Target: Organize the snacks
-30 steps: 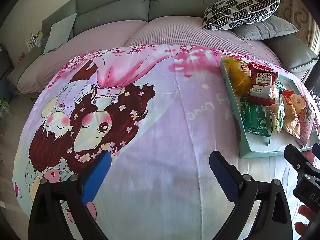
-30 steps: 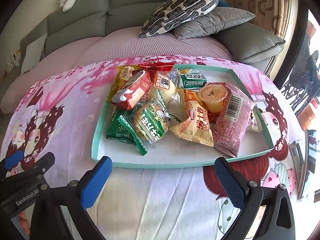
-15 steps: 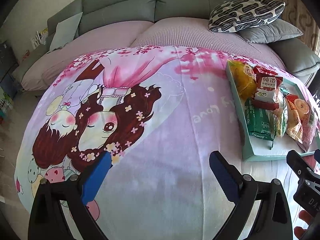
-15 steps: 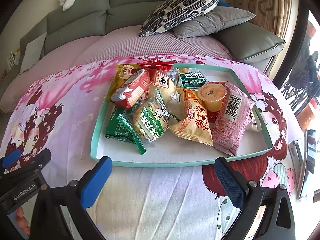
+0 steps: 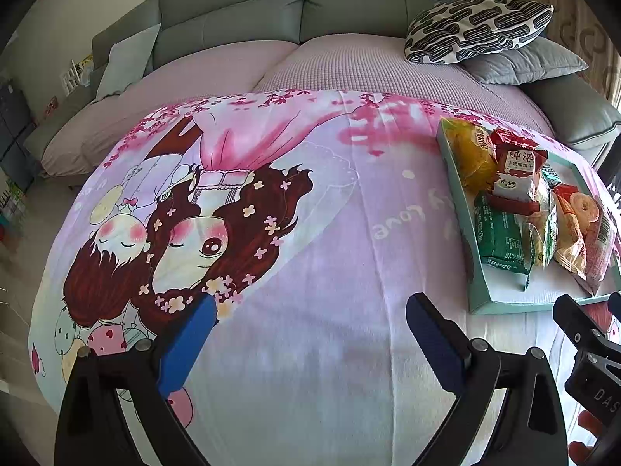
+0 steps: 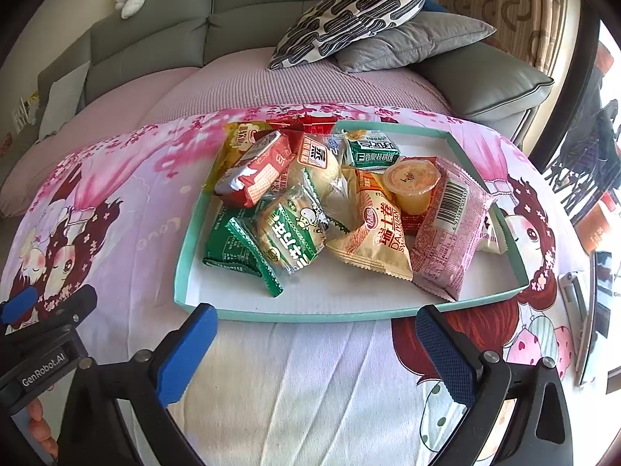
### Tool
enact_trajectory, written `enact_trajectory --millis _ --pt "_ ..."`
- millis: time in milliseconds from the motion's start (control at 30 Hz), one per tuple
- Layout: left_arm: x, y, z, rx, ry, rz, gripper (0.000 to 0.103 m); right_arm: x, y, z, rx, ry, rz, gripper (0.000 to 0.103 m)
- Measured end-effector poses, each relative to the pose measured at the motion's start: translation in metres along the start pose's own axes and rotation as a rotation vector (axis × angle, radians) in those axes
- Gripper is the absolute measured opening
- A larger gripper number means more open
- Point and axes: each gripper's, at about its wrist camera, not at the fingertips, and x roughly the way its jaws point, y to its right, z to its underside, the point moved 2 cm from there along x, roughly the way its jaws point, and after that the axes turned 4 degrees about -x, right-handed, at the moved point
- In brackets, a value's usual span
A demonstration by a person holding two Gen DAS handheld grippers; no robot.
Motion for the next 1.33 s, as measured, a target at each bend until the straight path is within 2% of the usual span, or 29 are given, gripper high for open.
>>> enact_trajectory --millis 1033,1333 --pt "0.0074 0.0012 0.0009 -0.001 -0.031 -0.004 0.098 0.0061 0.001 0.0035 0.005 -0.01 -0.004 0.103" --pt "0.0028 -0.0015 -0.0004 -0.009 0.008 -0.021 0.098 0.0066 0.0012 0.004 0.006 -0.011 -0.005 0.103"
